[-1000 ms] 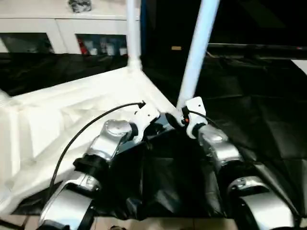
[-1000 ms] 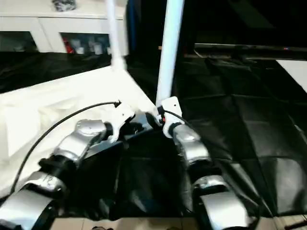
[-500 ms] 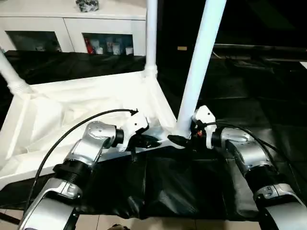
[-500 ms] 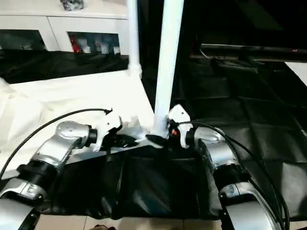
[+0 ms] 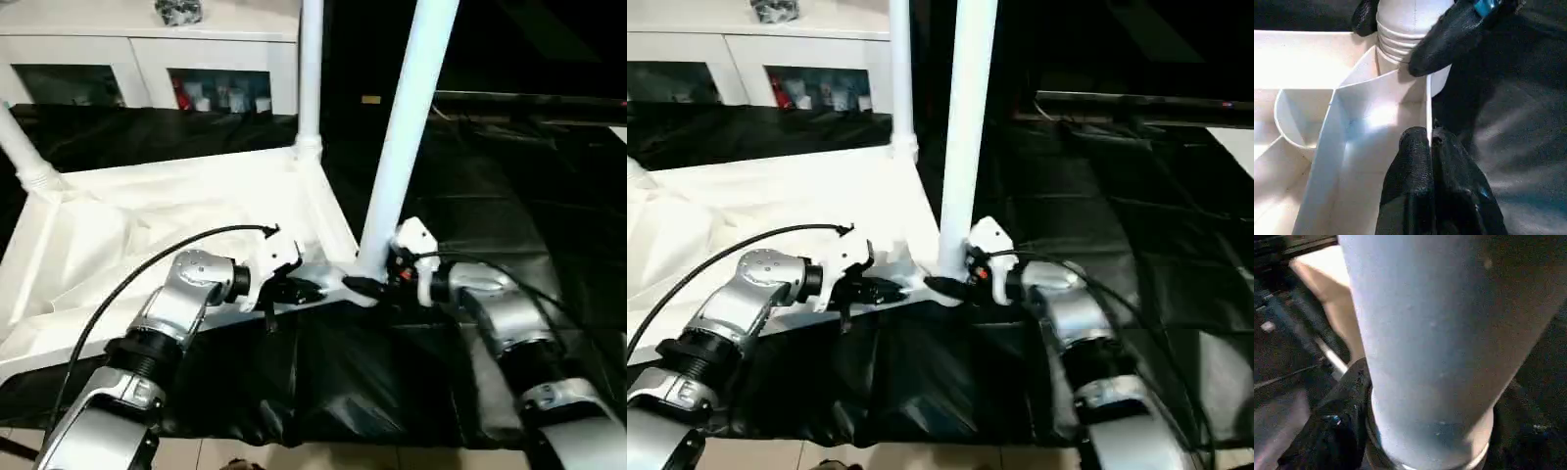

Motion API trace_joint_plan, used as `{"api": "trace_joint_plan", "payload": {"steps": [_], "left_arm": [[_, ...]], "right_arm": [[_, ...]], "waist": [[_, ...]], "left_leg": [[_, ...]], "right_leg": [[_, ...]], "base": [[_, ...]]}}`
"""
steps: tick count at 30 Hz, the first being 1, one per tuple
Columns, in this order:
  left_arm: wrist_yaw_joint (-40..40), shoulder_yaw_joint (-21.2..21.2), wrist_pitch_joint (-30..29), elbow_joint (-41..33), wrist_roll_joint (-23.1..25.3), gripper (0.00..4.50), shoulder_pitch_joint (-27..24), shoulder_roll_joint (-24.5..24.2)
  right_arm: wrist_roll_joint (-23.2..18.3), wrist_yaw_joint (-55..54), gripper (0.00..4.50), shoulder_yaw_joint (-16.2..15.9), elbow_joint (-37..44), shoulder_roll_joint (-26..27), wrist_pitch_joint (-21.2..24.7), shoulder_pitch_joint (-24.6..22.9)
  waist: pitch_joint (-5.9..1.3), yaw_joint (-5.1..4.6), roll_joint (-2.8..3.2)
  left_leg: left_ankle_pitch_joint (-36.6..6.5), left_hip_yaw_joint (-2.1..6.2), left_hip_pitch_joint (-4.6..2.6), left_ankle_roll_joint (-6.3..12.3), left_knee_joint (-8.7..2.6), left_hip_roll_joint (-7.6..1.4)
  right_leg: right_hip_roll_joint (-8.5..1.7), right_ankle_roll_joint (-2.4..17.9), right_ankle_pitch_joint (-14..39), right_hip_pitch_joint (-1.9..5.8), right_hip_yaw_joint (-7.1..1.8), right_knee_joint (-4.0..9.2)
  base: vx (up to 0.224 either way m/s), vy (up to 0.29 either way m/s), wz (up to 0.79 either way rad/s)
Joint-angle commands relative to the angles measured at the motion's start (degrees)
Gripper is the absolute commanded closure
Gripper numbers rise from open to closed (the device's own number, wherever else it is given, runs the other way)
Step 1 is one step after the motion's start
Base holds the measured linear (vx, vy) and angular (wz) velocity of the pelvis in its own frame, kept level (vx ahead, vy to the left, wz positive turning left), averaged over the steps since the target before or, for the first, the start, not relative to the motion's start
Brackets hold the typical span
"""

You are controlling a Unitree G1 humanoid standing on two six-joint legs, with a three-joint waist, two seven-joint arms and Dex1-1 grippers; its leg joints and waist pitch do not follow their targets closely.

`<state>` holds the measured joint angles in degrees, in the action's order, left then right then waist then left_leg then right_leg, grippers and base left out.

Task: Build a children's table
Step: Rotate leg to tighten

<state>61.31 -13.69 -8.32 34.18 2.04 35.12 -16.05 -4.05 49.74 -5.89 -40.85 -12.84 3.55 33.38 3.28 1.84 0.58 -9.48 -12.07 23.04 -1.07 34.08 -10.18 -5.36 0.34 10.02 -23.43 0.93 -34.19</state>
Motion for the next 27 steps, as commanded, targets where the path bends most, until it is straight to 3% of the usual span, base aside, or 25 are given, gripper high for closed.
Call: {"api": "trace_joint_plan", "payload": {"steps": [1,3,6,11,12,13,14,16,19,24,27], "left_arm": [[-7.25,1.57,-0.33,0.92,-0.28,4.50,3.82,4.82],[-12.00,2.14,-1.45,2.46,0.49,4.50,5.16,6.93],[-19.13,3.03,-2.09,5.32,1.19,4.50,7.47,10.64],[-21.70,2.40,0.47,7.27,1.82,4.50,8.87,12.50],[-21.81,2.20,1.41,7.67,2.34,4.50,8.90,12.47],[-21.26,2.05,2.21,7.60,2.63,4.50,8.60,12.17],[-21.02,2.05,2.30,7.49,2.60,4.50,8.49,12.08],[-20.05,2.08,2.73,7.07,2.28,4.50,8.04,11.67],[-18.12,1.98,4.47,6.15,1.62,4.50,7.19,10.65],[-11.99,1.83,4.64,3.56,0.20,4.50,5.04,7.43],[-9.40,1.84,4.57,2.45,-0.47,4.50,4.21,6.07]], "right_arm": [[0.55,-10.17,1.77,0.63,-3.09,5.07,1.37,-0.08],[0.79,-15.99,1.77,1.71,-4.53,7.54,1.93,0.47],[1.08,-28.20,1.77,4.22,-8.97,11.57,2.85,3.54],[-1.18,-34.94,1.77,7.74,-13.32,15.79,1.11,7.65],[-1.08,-34.62,1.77,7.90,-13.69,16.32,-0.28,8.12],[-1.06,-33.43,1.22,7.93,-13.40,16.56,-1.45,8.23],[-1.11,-33.11,1.08,7.94,-13.23,16.54,-1.54,8.18],[-1.47,-32.21,1.05,8.15,-12.87,16.54,-1.73,8.18],[-0.80,-31.02,0.67,7.90,-13.09,15.28,-2.14,8.45],[0.47,-20.75,0.23,6.07,-11.28,8.74,-1.78,8.13],[0.59,-15.48,0.03,4.43,-9.58,5.95,-1.13,7.33]], "waist": [[-4.10,-0.31,-0.34],[-4.07,-0.48,-0.35],[-4.10,-0.75,-0.27],[-4.37,-0.56,-0.53],[-4.41,-0.48,-0.44],[-4.43,-0.42,-0.48],[-4.45,-0.41,-0.75],[-4.46,-0.32,-0.56],[-4.39,-0.35,-0.76],[-4.33,-0.06,-1.07],[-4.26,-0.07,-0.89]], "left_leg": [[-14.71,1.34,-2.14,1.37,-4.28,-2.74],[-16.61,1.48,-2.41,-0.22,-4.47,-2.67],[-17.57,1.55,-2.38,-1.01,-4.59,-2.53],[-14.40,1.39,-2.01,0.85,-4.22,-2.40],[-13.61,1.36,-1.90,1.47,-4.16,-2.41],[-12.80,1.32,-1.88,1.95,-4.10,-2.42],[-12.36,1.30,-1.83,2.29,-4.07,-2.47],[-11.41,1.26,-1.87,3.27,-4.00,-2.47],[-11.33,1.26,-1.70,3.78,-4.01,-2.48],[-11.72,1.23,-1.85,4.18,-3.86,-2.68],[-11.34,1.20,-1.84,4.41,-3.88,-2.72]], "right_leg": [[-2.42,13.36,12.43,1.69,-1.17,3.77],[-2.39,12.33,15.45,1.52,-1.14,4.13],[-2.24,11.47,16.06,1.36,-1.15,4.24],[-2.36,11.50,11.68,1.71,-1.17,3.97],[-2.45,11.71,10.59,1.78,-1.14,3.94],[-2.36,11.85,9.20,1.95,-1.07,3.80],[-2.38,11.95,8.54,2.02,-1.06,3.72],[-2.40,12.43,7.18,2.08,-1.04,3.55],[-2.40,12.73,8.09,2.21,-1.00,3.53],[-2.63,12.99,9.65,2.24,-1.01,3.58],[-2.44,13.26,9.17,2.16,-0.98,3.48]], "base": [[0.000,0.000,0.00],[0.000,0.000,0.00],[0.000,0.000,0.00],[0.000,0.000,0.00],[0.000,0.000,0.00],[0.000,0.000,0.00],[0.000,0.000,0.00],[0.000,0.000,0.00],[0.000,0.000,0.00],[0.000,0.000,0.00],[0.000,0.000,0.00]]}}
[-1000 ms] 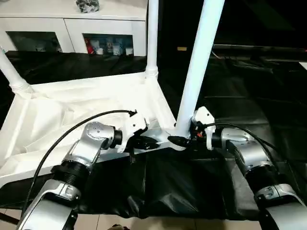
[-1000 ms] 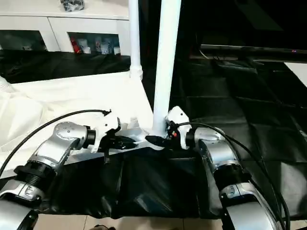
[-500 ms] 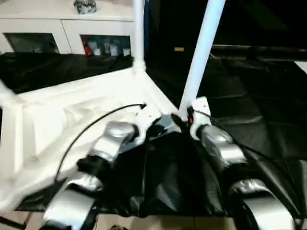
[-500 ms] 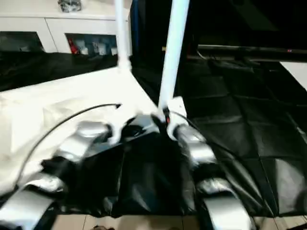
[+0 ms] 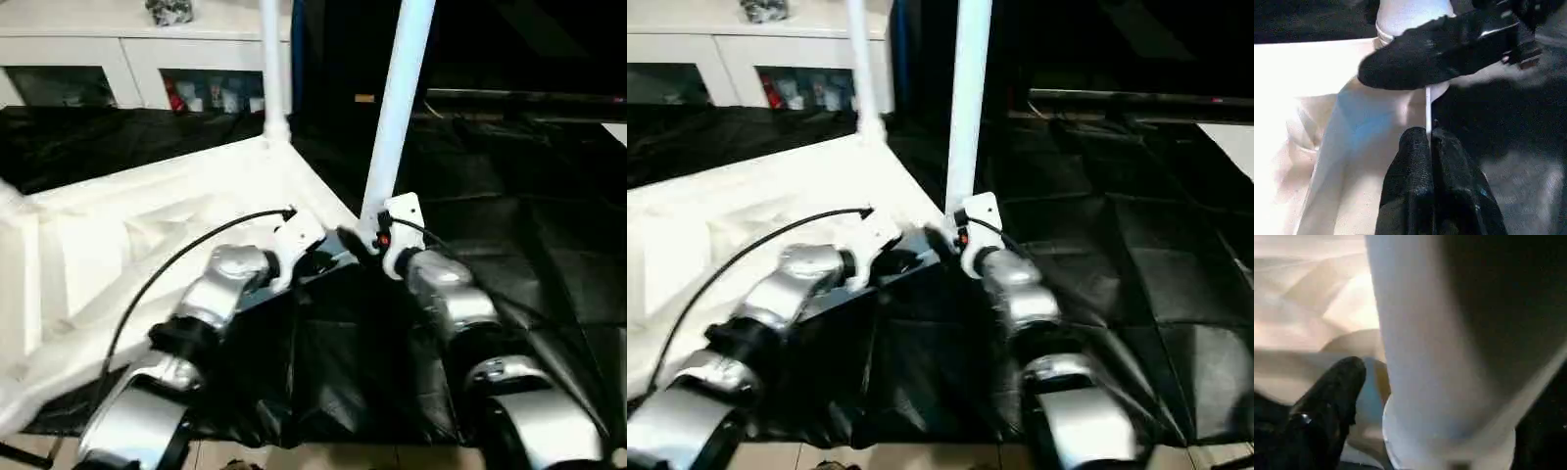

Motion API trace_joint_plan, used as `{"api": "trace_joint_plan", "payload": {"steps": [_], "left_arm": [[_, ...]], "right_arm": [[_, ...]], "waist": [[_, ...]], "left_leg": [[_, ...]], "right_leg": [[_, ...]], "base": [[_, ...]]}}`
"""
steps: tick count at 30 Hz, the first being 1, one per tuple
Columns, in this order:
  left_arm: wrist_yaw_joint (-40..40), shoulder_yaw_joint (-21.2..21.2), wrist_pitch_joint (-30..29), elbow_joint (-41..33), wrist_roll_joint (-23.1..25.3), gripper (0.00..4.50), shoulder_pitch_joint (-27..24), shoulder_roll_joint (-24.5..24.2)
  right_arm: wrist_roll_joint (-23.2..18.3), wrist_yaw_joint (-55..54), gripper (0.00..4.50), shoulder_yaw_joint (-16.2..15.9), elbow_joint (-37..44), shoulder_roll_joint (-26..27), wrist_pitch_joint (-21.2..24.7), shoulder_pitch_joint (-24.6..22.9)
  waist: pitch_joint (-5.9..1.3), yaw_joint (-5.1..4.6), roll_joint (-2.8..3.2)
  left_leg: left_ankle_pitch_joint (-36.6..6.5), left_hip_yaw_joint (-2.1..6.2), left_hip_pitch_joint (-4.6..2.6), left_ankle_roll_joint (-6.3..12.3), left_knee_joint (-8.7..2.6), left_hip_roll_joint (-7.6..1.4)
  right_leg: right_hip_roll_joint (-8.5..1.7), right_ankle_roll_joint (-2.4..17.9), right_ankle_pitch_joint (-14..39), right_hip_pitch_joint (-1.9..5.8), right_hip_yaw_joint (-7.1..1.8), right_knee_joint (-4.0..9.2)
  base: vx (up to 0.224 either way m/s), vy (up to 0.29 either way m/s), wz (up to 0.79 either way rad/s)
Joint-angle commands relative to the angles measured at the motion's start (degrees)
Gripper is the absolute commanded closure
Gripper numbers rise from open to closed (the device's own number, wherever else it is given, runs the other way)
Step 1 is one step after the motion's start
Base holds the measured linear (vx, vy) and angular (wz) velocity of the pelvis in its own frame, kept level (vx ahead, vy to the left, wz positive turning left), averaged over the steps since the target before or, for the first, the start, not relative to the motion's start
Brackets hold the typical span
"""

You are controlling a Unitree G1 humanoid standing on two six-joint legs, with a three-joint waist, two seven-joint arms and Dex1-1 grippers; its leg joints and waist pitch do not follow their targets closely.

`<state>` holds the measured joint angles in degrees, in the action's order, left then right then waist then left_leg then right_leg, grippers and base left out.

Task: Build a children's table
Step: Rotate leg to tighten

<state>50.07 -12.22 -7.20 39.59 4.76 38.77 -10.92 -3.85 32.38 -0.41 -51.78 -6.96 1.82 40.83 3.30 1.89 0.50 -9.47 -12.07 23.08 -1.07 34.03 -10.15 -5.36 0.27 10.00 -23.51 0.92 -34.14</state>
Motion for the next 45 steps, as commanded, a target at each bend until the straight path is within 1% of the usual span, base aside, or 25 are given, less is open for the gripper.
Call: {"api": "trace_joint_plan", "payload": {"steps": [1,2,3,4,5,6,7,12,15,17,20,23,26,30,31,32,33,35,36,39,40,41,43,44,45], "left_arm": [[5.16,0.22,2.87,-4.41,-4.22,4.50,-0.29,-0.43],[5.50,0.19,2.82,-4.56,-4.34,4.50,-0.37,-0.56],[8.62,-0.04,2.44,-5.85,-5.34,4.50,-1.10,-1.71],[9.19,-0.13,2.45,-6.09,-5.47,4.50,-1.25,-1.96],[11.96,-0.62,2.27,-7.43,-6.05,4.50,-1.96,-3.22],[12.52,-0.73,2.12,-7.73,-6.17,4.50,-2.10,-3.46],[14.48,-1.02,1.64,-8.76,-6.62,4.50,-2.57,-4.18],[20.08,-2.24,0.32,-11.33,-7.64,4.50,-3.99,-6.36],[21.25,-2.58,-0.09,-11.61,-7.58,4.50,-4.18,-6.95],[21.67,-2.65,-0.43,-11.44,-7.65,4.50,-4.09,-7.14],[22.07,-2.61,-0.61,-11.17,-7.70,4.50,-3.90,-7.34],[22.45,-2.58,-0.81,-11.30,-7.52,4.50,-3.97,-7.57],[22.57,-2.76,-0.97,-11.67,-7.72,4.50,-4.18,-7.80],[22.50,-2.68,-1.08,-11.83,-7.66,4.50,-4.39,-7.85],[22.21,-2.62,-0.91,-11.70,-7.53,4.50,-4.49,-7.76],[19.83,-2.14,-0.71,-10.83,-7.01,4.50,-4.25,-6.78],[18.42,-2.00,-0.76,-10.48,-6.62,4.50,-4.07,-6.22],[15.54,-1.87,-1.52,-9.79,-5.73,4.50,-3.56,-5.21],[11.82,-1.41,-1.92,-8.59,-5.02,4.50,-2.73,-3.49],[6.97,-0.86,-2.52,-7.21,-4.44,4.50,-1.63,-0.63],[2.36,-0.93,-3.10,-6.17,-3.18,4.50,-0.68,1.74],[0.87,-0.88,-3.45,-5.78,-2.81,4.50,-0.32,2.46],[-1.53,-0.58,-3.84,-5.14,-2.51,4.50,0.32,3.73],[-5.47,0.24,-4.34,-3.89,-2.26,4.50,1.51,5.51],[-5.67,0.28,-4.35,-3.81,-2.24,4.50,1.58,5.59]], "right_arm": [[1.50,6.61,0.03,-3.04,2.81,-2.81,1.00,-0.93],[1.62,7.08,0.03,-3.22,2.93,-3.07,1.00,-1.00],[2.72,11.21,0.03,-4.76,3.97,-5.38,0.95,-1.66],[2.88,12.21,0.03,-5.11,4.25,-5.86,0.85,-1.85],[3.23,17.40,0.03,-6.76,5.81,-8.13,0.56,-2.83],[3.18,18.41,0.03,-7.03,6.17,-8.52,0.60,-3.04],[2.74,21.67,0.03,-7.85,7.29,-9.66,1.06,-3.59],[1.40,29.76,0.03,-10.61,11.19,-11.55,1.41,-5.56],[0.64,32.63,0.03,-11.37,12.76,-11.93,2.28,-6.21],[0.51,33.66,0.29,-11.64,13.21,-11.89,2.76,-6.41],[0.55,34.70,0.42,-12.06,13.59,-11.75,3.00,-6.66],[0.66,34.55,0.82,-12.09,13.55,-11.39,2.97,-6.74],[0.15,34.73,0.89,-11.86,14.29,-11.08,3.54,-7.08],[-0.21,34.89,1.27,-11.80,15.21,-10.80,4.34,-7.67],[-0.57,34.50,1.33,-11.47,15.61,-10.37,4.70,-8.08],[-1.45,32.39,1.45,-10.29,15.85,-8.91,5.43,-8.82],[-1.70,30.95,1.64,-9.73,15.93,-8.12,5.26,-9.19],[-2.07,27.18,1.64,-8.41,15.33,-6.43,5.42,-9.32],[-2.12,21.46,1.76,-6.75,13.26,-4.09,5.94,-8.78],[-1.37,13.86,1.79,-5.43,10.29,-1.12,5.61,-8.05],[-0.69,7.50,1.80,-4.44,7.75,1.38,4.89,-7.14],[-0.44,5.34,1.80,-4.09,6.89,2.15,4.55,-6.75],[-0.07,0.93,1.81,-3.08,5.42,3.68,5.22,-5.85],[0.30,-3.15,1.81,-2.36,3.92,5.88,4.81,-4.71],[0.33,-3.43,1.81,-2.32,3.81,6.01,4.80,-4.62]], "waist": [[-4.26,-0.11,-0.73],[-4.31,0.15,-0.68],[-4.28,0.17,-0.55],[-4.31,0.19,-0.60],[-4.29,0.27,-0.61],[-4.29,0.44,-0.69],[-4.22,0.48,-0.63],[-4.13,0.63,-0.87],[-4.17,0.72,-0.77],[-4.15,0.74,-0.78],[-4.19,0.75,-0.77],[-4.25,0.74,-0.72],[-4.26,0.81,-0.70],[-4.26,0.76,-0.87],[-4.22,0.83,-1.09],[-4.21,0.86,-1.00],[-4.19,0.80,-1.42],[-4.12,0.73,-1.30],[-4.14,0.42,-1.45],[-3.99,-0.08,-1.28],[-3.92,-0.30,-1.39],[-3.90,-0.52,-1.31],[-3.94,-0.59,-1.22],[-3.95,-0.65,-0.89],[-3.96,-0.80,-1.00]], "left_leg": [[-11.60,1.14,-1.97,4.33,-3.86,-2.79],[-11.31,1.18,-1.99,4.20,-3.85,-2.84],[-10.88,1.15,-1.88,4.22,-3.82,-2.83],[-10.75,1.07,-1.92,4.24,-3.77,-2.87],[-11.03,1.00,-2.00,4.27,-3.71,-2.86],[-11.13,0.97,-1.98,4.39,-3.67,-2.91],[-11.25,0.91,-1.91,4.55,-3.72,-2.97],[-12.43,1.04,-1.95,3.99,-3.87,-3.08],[-12.65,1.07,-1.99,3.64,-3.93,-3.03],[-12.80,1.08,-2.08,3.49,-3.96,-3.09],[-12.75,1.10,-2.05,3.21,-3.97,-3.06],[-12.15,1.12,-2.03,3.26,-3.92,-3.01],[-12.07,1.10,-2.05,3.47,-3.88,-3.02],[-11.92,1.06,-2.10,3.56,-3.87,-3.04],[-11.91,1.09,-2.07,3.62,-3.88,-3.06],[-12.00,1.06,-2.14,3.58,-3.90,-3.08],[-11.93,1.06,-2.06,3.48,-3.89,-3.11],[-12.31,1.16,-2.08,3.04,-4.04,-3.08],[-12.77,1.22,-2.14,2.37,-4.09,-2.98],[-14.76,1.34,-2.22,1.16,-4.28,-2.85],[-16.35,1.48,-2.24,0.39,-4.38,-2.75],[-17.27,1.47,-2.40,-0.38,-4.40,-2.79],[-17.88,1.62,-2.28,-0.76,-4.50,-2.77],[-18.18,1.57,-2.37,-1.08,-4.53,-2.65],[-18.53,1.57,-2.41,-1.22,-4.53,-2.59]], "right_leg": [[-2.40,13.37,9.16,2.09,-1.01,3.44],[-2.39,13.49,8.72,2.31,-0.89,3.32],[-2.18,13.77,7.90,2.33,-0.82,3.20],[-2.21,13.95,7.59,2.32,-0.83,3.15],[-2.18,14.12,7.67,2.30,-0.85,3.17],[-2.20,14.07,7.66,2.39,-0.85,3.12],[-2.20,14.12,7.87,2.23,-0.91,3.10],[-2.33,13.75,10.73,2.12,-0.93,3.28],[-2.24,13.75,10.75,2.07,-0.92,3.21],[-2.29,13.89,10.93,1.96,-0.94,3.23],[-2.29,13.92,10.44,2.00,-0.95,3.16],[-2.33,14.14,9.34,2.07,-0.94,3.09],[-2.33,14.23,9.06,2.11,-0.94,3.05],[-2.28,14.27,9.15,2.07,-0.92,3.06],[-2.37,14.12,9.85,2.05,-0.96,3.04],[-2.36,14.04,10.18,1.99,-0.98,3.12],[-2.46,13.80,10.47,1.96,-1.08,3.13],[-2.53,13.36,11.43,1.81,-1.11,3.27],[-2.51,12.90,12.35,1.72,-1.16,3.39],[-2.49,12.22,15.15,1.53,-1.16,3.75],[-2.52,11.55,17.48,1.58,-1.09,4.04],[-2.57,11.09,18.83,1.24,-1.19,4.22],[-2.59,10.36,19.52,1.35,-1.16,4.37],[-2.40,10.12,19.30,1.17,-1.17,4.37],[-2.34,10.11,19.37,1.10,-1.19,4.44]], "base": [[0.000,0.000,0.00],[0.000,0.000,0.00],[0.000,0.000,0.00],[0.000,0.000,0.00],[0.000,0.000,0.00],[0.000,0.000,0.00],[0.000,0.000,0.00],[0.000,0.000,0.00],[0.000,0.000,0.00],[0.000,0.000,0.00],[0.000,0.000,0.00],[0.000,0.000,0.00],[0.000,0.000,0.00],[0.000,0.000,0.00],[0.000,0.000,0.00],[0.000,0.000,0.00],[0.000,0.000,0.00],[0.000,0.000,0.00],[0.000,0.000,0.00],[0.000,0.000,0.00],[0.000,0.000,0.00],[0.000,0.000,0.00],[0.000,0.000,0.00],[0.000,0.000,0.00],[0.000,0.000,0.00]]}}
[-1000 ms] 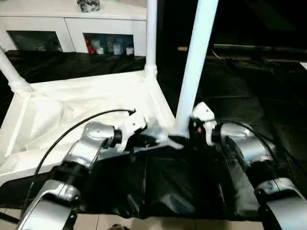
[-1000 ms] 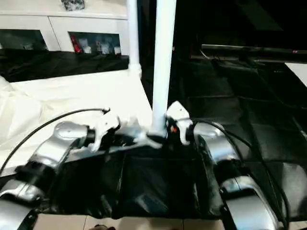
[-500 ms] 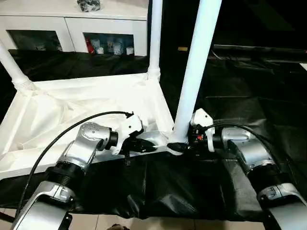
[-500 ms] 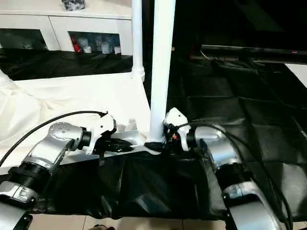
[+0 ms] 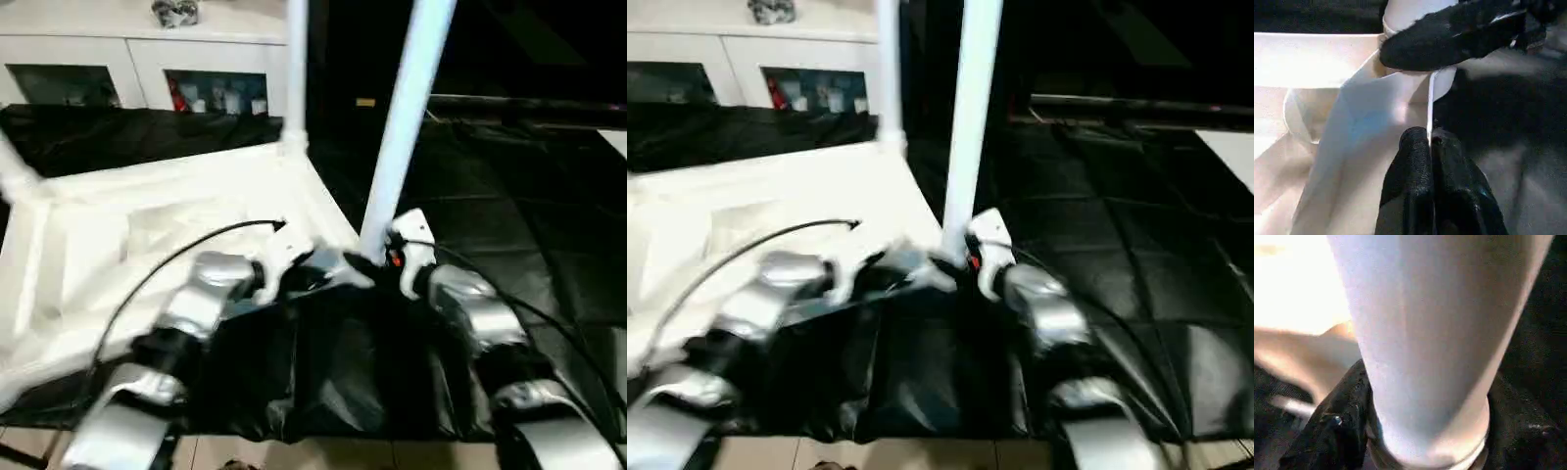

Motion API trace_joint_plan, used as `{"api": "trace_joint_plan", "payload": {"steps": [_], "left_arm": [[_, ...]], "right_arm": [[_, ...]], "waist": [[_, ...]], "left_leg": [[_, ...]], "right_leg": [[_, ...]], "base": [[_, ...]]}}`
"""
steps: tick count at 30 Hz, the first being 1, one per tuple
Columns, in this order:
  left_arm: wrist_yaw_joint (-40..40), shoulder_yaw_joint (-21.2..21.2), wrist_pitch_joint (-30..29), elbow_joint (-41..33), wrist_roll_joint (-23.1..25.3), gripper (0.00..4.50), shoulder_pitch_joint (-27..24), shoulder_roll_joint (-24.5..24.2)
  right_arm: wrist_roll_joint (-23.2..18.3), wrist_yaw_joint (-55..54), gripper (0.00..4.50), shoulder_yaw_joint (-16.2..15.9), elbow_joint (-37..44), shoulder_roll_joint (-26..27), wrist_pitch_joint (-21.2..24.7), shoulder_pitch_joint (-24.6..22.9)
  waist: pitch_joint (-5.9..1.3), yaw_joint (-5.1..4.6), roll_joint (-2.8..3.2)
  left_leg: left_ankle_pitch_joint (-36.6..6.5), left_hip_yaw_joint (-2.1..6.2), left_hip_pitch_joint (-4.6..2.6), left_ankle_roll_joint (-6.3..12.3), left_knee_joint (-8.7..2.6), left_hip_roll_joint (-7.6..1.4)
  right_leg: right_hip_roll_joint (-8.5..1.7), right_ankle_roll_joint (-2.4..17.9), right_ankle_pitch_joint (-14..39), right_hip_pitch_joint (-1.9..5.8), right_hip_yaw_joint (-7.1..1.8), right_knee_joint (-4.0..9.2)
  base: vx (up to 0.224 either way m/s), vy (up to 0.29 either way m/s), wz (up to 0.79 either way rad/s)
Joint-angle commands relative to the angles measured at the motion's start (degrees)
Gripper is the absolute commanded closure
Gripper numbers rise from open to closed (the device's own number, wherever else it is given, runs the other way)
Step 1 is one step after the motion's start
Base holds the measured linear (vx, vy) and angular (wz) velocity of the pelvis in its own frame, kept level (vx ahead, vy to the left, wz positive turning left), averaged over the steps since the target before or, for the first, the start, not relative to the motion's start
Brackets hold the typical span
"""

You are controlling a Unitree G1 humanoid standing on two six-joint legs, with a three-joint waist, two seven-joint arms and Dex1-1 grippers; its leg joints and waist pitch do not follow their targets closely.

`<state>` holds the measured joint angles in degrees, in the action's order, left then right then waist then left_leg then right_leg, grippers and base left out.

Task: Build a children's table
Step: Rotate leg to tighten

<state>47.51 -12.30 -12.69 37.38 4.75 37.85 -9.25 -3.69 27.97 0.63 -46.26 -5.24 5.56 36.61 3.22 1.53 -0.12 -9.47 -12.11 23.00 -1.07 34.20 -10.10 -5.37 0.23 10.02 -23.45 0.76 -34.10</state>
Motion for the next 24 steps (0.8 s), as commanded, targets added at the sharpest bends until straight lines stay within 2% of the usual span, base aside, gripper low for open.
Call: {"api": "trace_joint_plan", "payload": {"steps": [1,4,5,6,7,8,10,12,14,18,20,22,24], "left_arm": [[-6.55,1.02,1.27,-0.26,-1.90,4.50,3.57,5.19],[-7.88,1.10,2.72,1.01,-1.12,4.50,4.50,5.74],[-7.16,1.03,3.21,0.90,-1.23,4.50,4.46,5.52],[-6.67,1.12,3.45,0.78,-1.29,4.50,4.38,5.43],[-5.62,0.99,3.89,0.43,-1.35,4.50,4.08,5.01],[-4.39,0.82,4.35,0.10,-1.44,4.50,3.69,4.43],[-3.04,0.60,5.21,-0.23,-1.66,4.50,3.20,3.73],[-0.89,0.54,6.10,-1.15,-2.54,4.50,2.38,3.02],[1.12,0.49,6.18,-2.22,-3.38,4.50,1.60,2.39],[6.54,-0.32,6.62,-4.17,-4.24,4.50,-0.31,-0.42],[9.01,-0.51,6.48,-5.06,-4.95,4.50,-0.79,-1.26],[11.32,-0.52,6.38,-5.75,-5.66,4.50,-1.11,-2.11],[14.25,-0.88,6.34,-6.10,-5.81,4.50,-1.48,-3.68]], "right_arm": [[0.55,-3.29,1.81,-2.69,-3.56,6.41,1.10,1.08],[0.55,-5.62,1.81,-1.88,-5.12,8.77,-0.27,3.04],[0.46,-5.12,1.81,-1.92,-5.05,9.18,-1.32,3.39],[0.46,-4.83,1.46,-2.00,-5.22,9.38,-2.25,3.65],[0.19,-3.92,1.25,-1.97,-4.89,9.17,-2.33,3.50],[-0.55,-2.56,1.11,-1.58,-4.51,8.88,-2.14,3.31],[-1.40,-0.91,1.02,-1.12,-3.98,8.49,-1.62,2.99],[-1.33,0.23,0.76,-1.19,-2.88,7.55,-1.80,2.23],[-1.51,0.94,0.60,-0.90,-1.95,6.74,-1.69,1.59],[-1.07,6.84,0.28,-2.31,2.08,1.51,-1.69,-1.25],[-1.36,10.90,0.28,-3.10,3.50,-0.63,-1.55,-2.11],[-1.82,16.11,0.28,-4.34,5.64,-2.95,-1.08,-3.19],[-2.78,25.37,0.28,-7.12,10.18,-6.72,0.23,-5.37]], "waist": [[-3.95,-0.29,-0.49],[-4.09,-0.30,-0.06],[-4.16,-0.27,-0.08],[-4.28,-0.19,-0.02],[-4.28,-0.19,-0.02],[-4.31,-0.21,-0.16],[-4.32,-0.17,-0.07],[-4.35,-0.19,-0.28],[-4.30,-0.22,-0.13],[-4.29,-0.04,-0.09],[-4.25,-0.03,-0.13],[-4.13,0.34,0.18],[-4.08,0.61,-0.07]], "left_leg": [[-18.38,1.68,-2.26,-1.04,-4.67,-2.63],[-17.32,1.60,-2.08,-0.49,-4.61,-2.53],[-17.05,1.59,-2.02,-0.30,-4.56,-2.53],[-15.83,1.50,-2.04,0.39,-4.43,-2.57],[-15.83,1.50,-2.04,0.39,-4.43,-2.57],[-14.64,1.39,-1.94,1.37,-4.33,-2.53],[-14.29,1.41,-1.86,1.91,-4.29,-2.55],[-13.20,1.37,-1.77,2.59,-4.21,-2.61],[-12.76,1.35,-1.82,2.84,-4.21,-2.65],[-12.96,1.32,-2.00,3.09,-4.24,-2.79],[-13.04,1.31,-1.95,3.06,-4.25,-2.85],[-14.02,1.19,-2.34,2.92,-4.26,-3.01],[-14.16,1.22,-2.21,2.91,-4.32,-2.93]], "right_leg": [[-2.42,9.94,18.93,1.27,-0.98,4.44],[-2.33,10.17,16.04,1.36,-1.00,4.36],[-2.36,10.29,15.27,1.45,-0.98,4.23],[-2.27,10.88,12.35,1.58,-0.97,3.98],[-2.27,10.88,12.35,1.58,-0.97,3.98],[-2.20,11.62,10.44,1.77,-0.94,3.80],[-2.31,11.91,10.11,1.90,-0.94,3.71],[-2.34,12.25,9.28,2.04,-0.91,3.60],[-2.34,12.55,9.30,2.02,-0.89,3.55],[-2.23,12.73,9.11,2.04,-0.87,3.57],[-2.25,13.17,9.02,2.07,-0.88,3.51],[-2.22,13.30,9.61,1.71,-1.00,3.63],[-2.06,12.93,9.86,2.10,-0.86,3.65]], "base": [[0.000,0.000,0.00],[0.000,0.000,0.00],[0.000,0.000,0.00],[0.000,0.000,0.00],[0.000,0.000,0.00],[0.000,0.000,0.00],[0.000,0.000,0.00],[0.000,0.000,0.00],[0.000,0.000,0.00],[0.000,0.000,0.00],[0.000,0.000,0.00],[0.000,0.000,0.00],[0.000,0.000,0.00]]}}
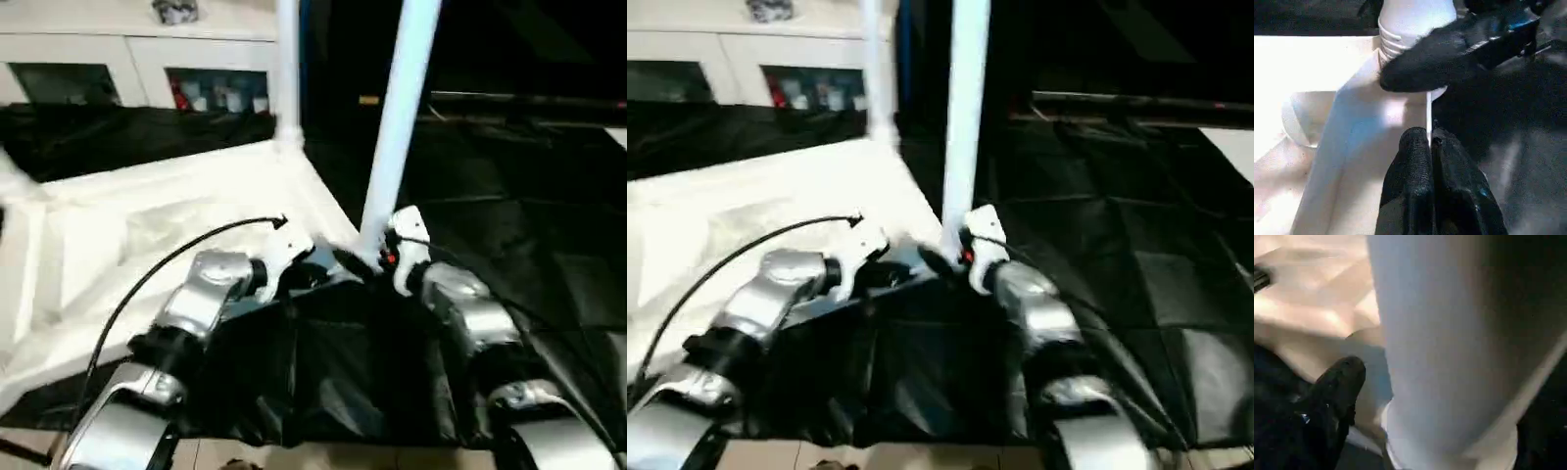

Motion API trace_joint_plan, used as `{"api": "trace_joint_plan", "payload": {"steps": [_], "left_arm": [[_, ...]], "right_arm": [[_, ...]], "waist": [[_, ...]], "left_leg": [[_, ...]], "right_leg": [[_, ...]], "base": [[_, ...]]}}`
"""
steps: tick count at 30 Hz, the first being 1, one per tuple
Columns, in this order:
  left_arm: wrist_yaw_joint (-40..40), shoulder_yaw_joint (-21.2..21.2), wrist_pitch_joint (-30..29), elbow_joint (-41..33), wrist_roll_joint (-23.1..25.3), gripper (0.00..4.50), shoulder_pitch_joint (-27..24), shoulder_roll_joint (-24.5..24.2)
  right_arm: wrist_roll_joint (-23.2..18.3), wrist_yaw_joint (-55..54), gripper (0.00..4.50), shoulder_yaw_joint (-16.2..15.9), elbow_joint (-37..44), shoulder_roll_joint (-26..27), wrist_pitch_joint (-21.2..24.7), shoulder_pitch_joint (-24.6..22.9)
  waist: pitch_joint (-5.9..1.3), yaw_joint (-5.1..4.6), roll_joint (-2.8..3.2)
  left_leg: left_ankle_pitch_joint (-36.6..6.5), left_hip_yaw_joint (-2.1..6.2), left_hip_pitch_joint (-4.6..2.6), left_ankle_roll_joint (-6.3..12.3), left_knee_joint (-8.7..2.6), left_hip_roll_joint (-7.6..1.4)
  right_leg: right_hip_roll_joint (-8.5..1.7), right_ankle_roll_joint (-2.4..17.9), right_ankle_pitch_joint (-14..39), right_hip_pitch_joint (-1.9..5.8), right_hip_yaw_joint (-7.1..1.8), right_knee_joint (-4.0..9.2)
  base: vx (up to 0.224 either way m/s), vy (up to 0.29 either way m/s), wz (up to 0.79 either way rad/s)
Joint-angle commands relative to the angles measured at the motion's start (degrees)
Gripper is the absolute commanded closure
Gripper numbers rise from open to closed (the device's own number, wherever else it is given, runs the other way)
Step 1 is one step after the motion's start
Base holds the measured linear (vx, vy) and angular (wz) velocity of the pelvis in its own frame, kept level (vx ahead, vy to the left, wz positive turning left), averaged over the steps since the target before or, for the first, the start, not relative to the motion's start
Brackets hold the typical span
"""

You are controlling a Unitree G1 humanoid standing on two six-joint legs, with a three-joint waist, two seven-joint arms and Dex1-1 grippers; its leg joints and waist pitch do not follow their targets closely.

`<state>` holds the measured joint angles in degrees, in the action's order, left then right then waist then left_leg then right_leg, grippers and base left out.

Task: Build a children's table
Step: Rotate leg to tighten

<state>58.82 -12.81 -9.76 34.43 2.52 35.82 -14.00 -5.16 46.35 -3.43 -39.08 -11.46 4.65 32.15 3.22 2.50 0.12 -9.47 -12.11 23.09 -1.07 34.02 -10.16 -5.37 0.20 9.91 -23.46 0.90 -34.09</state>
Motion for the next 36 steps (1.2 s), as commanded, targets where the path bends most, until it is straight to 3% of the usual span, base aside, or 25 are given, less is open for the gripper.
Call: {"api": "trace_joint_plan", "payload": {"steps": [1,5,9,14,19,21,26,30,32,36], "left_arm": [[4.16,-0.59,3.35,-3.48,-3.58,4.50,0.33,0.41],[8.80,-1.33,2.63,-4.95,-4.27,4.50,-0.56,-1.84],[12.17,-2.01,2.88,-5.51,-4.19,4.50,-1.11,-4.10],[14.44,-2.30,2.61,-6.33,-4.49,4.50,-1.61,-5.64],[14.97,-2.52,2.45,-6.25,-4.41,4.50,-1.96,-6.05],[14.82,-2.50,2.40,-6.31,-4.49,4.50,-2.02,-6.11],[13.86,-1.96,2.38,-6.55,-4.74,4.50,-2.36,-5.64],[10.73,-1.21,2.95,-6.23,-4.27,4.50,-2.37,-4.21],[3.40,-0.44,3.54,-3.85,-2.34,4.50,-0.97,-1.51],[-3.00,-0.39,3.40,-1.58,-0.40,4.50,0.79,1.18]], "right_arm": [[-1.14,9.67,0.28,-4.02,4.48,-1.76,1.16,-1.66],[-1.73,17.13,0.28,-6.24,7.47,-5.00,2.67,-2.92],[-1.64,21.35,0.42,-7.94,8.48,-7.15,3.48,-2.97],[-2.38,23.99,0.79,-8.19,9.44,-7.78,4.61,-2.56],[-2.49,25.24,1.22,-8.80,9.06,-8.03,4.96,-2.45],[-2.36,25.32,1.41,-8.90,8.99,-7.95,4.91,-2.60],[-2.30,24.92,1.73,-8.71,9.04,-7.19,5.04,-3.13],[-2.27,20.12,1.77,-7.33,8.46,-5.01,4.31,-3.45],[-0.24,8.21,1.78,-4.93,4.50,-1.13,3.21,-2.20],[1.51,-4.06,1.78,-2.71,-0.06,2.89,2.49,-0.36]], "waist": [[-3.99,-0.02,-0.18],[-3.92,0.21,-0.44],[-3.85,0.13,-0.62],[-3.99,0.11,-0.46],[-4.05,0.36,-0.73],[-4.02,0.39,-1.04],[-3.95,0.50,-0.98],[-3.97,0.37,-1.03],[-3.80,-0.09,-1.18],[-3.77,-1.21,-1.11]], "left_leg": [[-14.42,1.15,-2.36,3.10,-4.24,-3.06],[-15.81,1.30,-2.15,2.20,-4.37,-3.12],[-16.57,1.34,-2.22,1.55,-4.44,-3.11],[-15.07,1.23,-2.28,1.68,-4.34,-3.12],[-13.02,1.13,-2.19,2.57,-4.13,-3.10],[-13.06,1.11,-2.14,2.64,-4.14,-3.11],[-14.00,1.19,-2.28,2.03,-4.23,-3.16],[-14.30,1.24,-2.27,1.61,-4.27,-3.11],[-14.98,1.32,-2.09,1.02,-4.35,-2.98],[-18.01,1.67,-2.23,-1.20,-4.59,-2.72]], "right_leg": [[-2.03,12.81,10.21,1.92,-0.98,3.58],[-2.34,12.49,13.67,2.05,-0.99,3.66],[-2.42,11.83,16.37,1.67,-1.08,3.88],[-2.25,12.75,12.97,1.62,-1.09,3.53],[-2.35,13.34,11.25,1.80,-1.04,3.29],[-2.35,13.28,11.46,1.80,-1.02,3.30],[-2.44,12.78,13.34,1.66,-1.06,3.43],[-2.46,12.47,13.50,1.62,-1.13,3.45],[-2.56,11.99,15.19,1.45,-1.23,3.64],[-2.50,10.11,20.63,1.18,-1.14,4.25]], "base": [[0.000,0.000,0.00],[0.000,0.000,0.00],[0.000,0.000,0.00],[0.000,0.000,0.00],[0.000,0.000,0.00],[0.000,0.000,0.00],[0.000,0.000,0.00],[0.000,0.000,0.00],[0.000,0.000,0.00],[0.000,0.000,0.00]]}}
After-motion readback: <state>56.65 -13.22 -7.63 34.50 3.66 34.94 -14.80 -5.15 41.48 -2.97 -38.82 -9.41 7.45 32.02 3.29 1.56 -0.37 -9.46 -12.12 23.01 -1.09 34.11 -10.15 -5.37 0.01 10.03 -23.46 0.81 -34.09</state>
